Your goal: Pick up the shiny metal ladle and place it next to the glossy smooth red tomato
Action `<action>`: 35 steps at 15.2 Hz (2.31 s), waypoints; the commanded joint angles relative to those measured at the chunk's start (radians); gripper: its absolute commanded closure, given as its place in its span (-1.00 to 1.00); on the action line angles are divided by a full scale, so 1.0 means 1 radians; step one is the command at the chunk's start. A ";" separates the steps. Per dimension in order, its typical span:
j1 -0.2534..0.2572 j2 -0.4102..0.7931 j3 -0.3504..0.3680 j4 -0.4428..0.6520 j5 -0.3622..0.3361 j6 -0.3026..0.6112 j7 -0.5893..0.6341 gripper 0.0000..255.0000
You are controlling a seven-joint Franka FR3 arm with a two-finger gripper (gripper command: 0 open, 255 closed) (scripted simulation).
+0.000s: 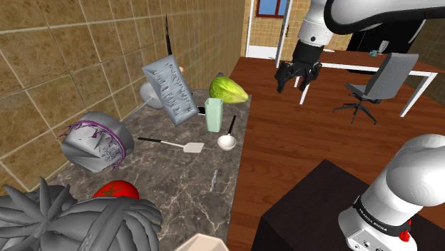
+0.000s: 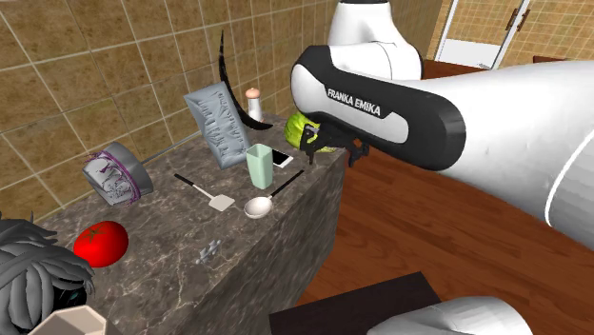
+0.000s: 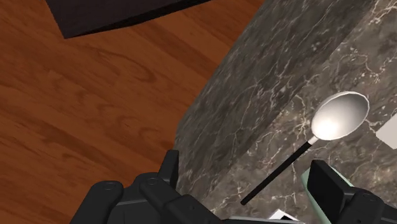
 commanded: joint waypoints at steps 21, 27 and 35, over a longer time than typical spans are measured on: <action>-0.102 0.795 0.282 0.230 -0.234 0.534 0.869 -1.00; -0.093 0.853 0.268 0.225 -0.275 0.590 0.900 -1.00; -0.089 0.882 0.261 0.224 -0.297 0.618 0.915 -1.00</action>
